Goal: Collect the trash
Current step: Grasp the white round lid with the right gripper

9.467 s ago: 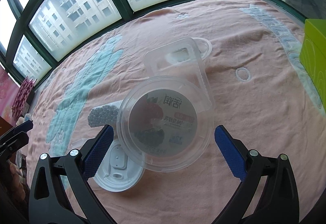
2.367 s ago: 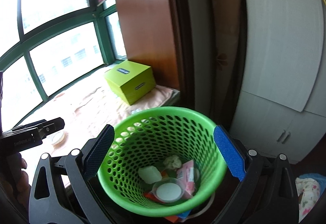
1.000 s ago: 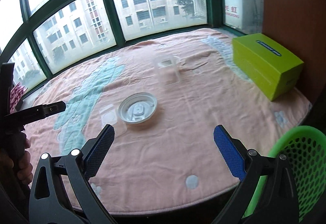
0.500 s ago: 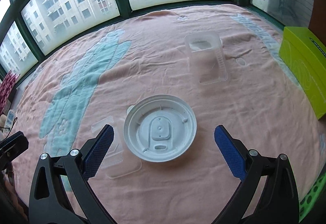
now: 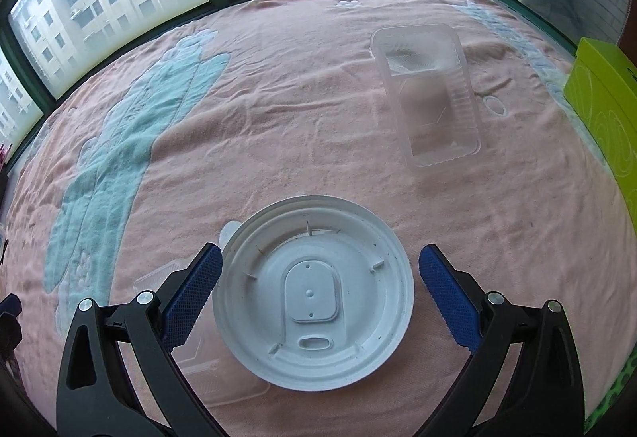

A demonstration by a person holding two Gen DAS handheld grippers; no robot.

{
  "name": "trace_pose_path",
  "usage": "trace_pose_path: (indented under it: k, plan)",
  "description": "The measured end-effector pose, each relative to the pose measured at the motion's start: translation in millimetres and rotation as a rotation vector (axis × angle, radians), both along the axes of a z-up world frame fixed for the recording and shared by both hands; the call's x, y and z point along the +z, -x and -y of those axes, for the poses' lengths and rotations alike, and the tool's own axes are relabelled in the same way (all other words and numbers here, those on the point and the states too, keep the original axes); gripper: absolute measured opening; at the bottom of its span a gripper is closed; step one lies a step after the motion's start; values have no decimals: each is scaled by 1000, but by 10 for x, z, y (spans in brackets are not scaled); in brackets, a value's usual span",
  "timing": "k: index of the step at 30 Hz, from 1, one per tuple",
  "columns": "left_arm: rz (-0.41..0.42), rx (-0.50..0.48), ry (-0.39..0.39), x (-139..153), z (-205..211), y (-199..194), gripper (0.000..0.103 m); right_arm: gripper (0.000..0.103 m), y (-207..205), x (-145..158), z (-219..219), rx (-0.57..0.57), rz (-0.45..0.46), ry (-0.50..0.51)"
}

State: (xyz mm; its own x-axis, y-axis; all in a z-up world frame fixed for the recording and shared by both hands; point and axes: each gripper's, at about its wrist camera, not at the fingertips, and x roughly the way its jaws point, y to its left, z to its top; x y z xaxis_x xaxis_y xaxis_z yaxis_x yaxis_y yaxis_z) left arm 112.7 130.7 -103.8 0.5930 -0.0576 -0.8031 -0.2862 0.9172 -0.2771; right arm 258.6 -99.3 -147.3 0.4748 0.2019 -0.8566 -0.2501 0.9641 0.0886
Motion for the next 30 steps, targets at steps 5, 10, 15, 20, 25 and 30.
trace_pose_path:
  k: [5,10,15,20,25,30]
  plan:
    - [-7,7,8,-28,-36,-19,85,98,-28,-17,-35,-7,-19,-14]
    - [-11,5,12,-41,-38,-25,85,98,-27,-44,-80,-5,-9,29]
    - [-7,1,15,-29,-22,-28,85,94,12,-64,-114,41,-10,82]
    - [-1,-18,22,11,67,-79,85,93,115,18,40,13,16,33]
    - [-7,-46,35,33,241,-178,85,93,271,214,303,-28,49,-15]
    - [-26,-87,59,5,550,-348,85,93,482,404,622,-90,74,-63]
